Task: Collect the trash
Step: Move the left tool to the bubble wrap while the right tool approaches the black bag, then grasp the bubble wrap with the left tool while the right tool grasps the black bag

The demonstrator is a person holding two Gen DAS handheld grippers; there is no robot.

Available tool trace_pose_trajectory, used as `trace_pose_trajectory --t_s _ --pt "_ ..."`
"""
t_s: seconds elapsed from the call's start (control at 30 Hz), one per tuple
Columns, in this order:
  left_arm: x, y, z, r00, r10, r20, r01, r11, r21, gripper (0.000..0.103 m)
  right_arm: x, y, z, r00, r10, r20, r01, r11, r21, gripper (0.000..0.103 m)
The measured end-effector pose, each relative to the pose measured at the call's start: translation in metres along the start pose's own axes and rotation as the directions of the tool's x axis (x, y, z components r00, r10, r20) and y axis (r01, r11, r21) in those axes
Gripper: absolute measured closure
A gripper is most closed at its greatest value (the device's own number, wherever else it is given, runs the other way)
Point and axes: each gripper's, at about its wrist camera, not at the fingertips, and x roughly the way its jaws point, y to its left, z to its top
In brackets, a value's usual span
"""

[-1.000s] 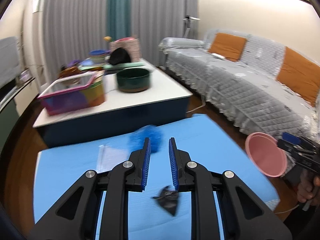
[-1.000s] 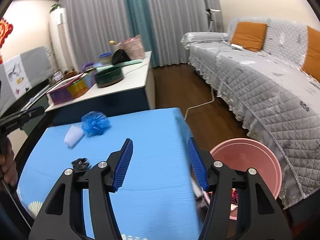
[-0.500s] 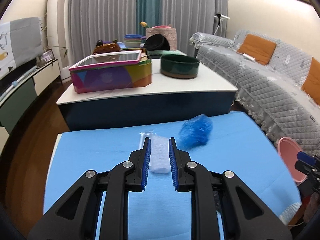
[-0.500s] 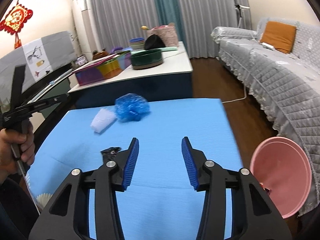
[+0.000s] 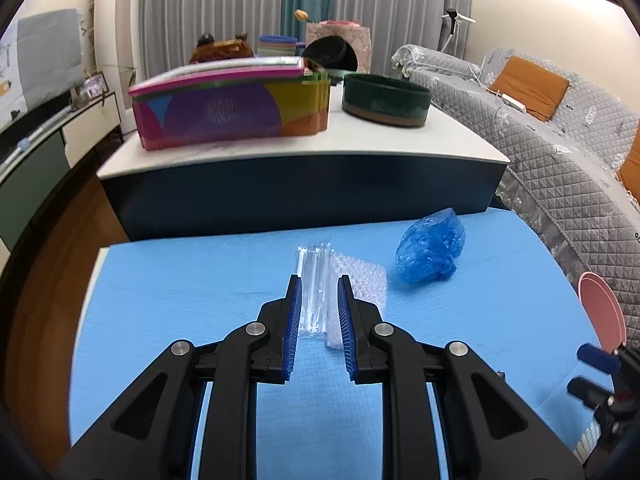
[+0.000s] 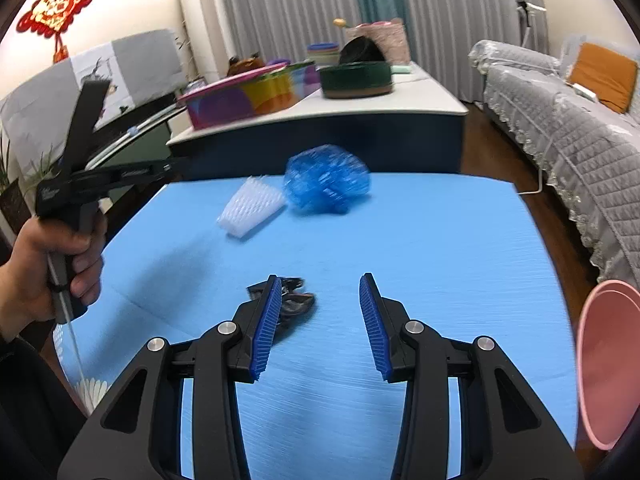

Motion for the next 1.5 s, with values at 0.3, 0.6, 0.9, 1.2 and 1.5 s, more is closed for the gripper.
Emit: trace_pose_trajectory --t_s 0.3,0.6,0.9,1.2,1.5 --pt "0.033 -0.001 -0.001 0.998 -0.044 -0.049 0.043 0.999 -0.017 0.078 0.025 0.015 -0.005 0.999 0.021 -0.046 -0.022 0.999 -0.029 0.061" --pt "0.06 -0.009 -0.007 0.99 -0.088 -0.113 0.086 0.996 -0.023 0.068 0.042 0.018 -0.009 0.994 0.038 -0.101 -0.041 0.999 -0.033 0.058" --pt "0.067 -0.018 -0.01 0.986 -0.086 -0.141 0.088 0.996 0.007 0.068 0.055 0.024 -0.015 0.988 0.04 -0.147 -0.048 0.997 -0.056 0.054" --pt "0.072 -0.019 -0.012 0.983 -0.069 -0.171 0.073 0.997 0.017 0.069 0.062 0.025 -0.018 0.983 0.022 -0.183 -0.035 0.997 -0.072 0.063" --pt "0.068 -0.023 -0.011 0.984 -0.044 -0.172 0.051 0.998 0.038 0.09 0.053 0.022 -0.013 0.986 0.025 -0.167 -0.038 0.996 -0.076 0.103"
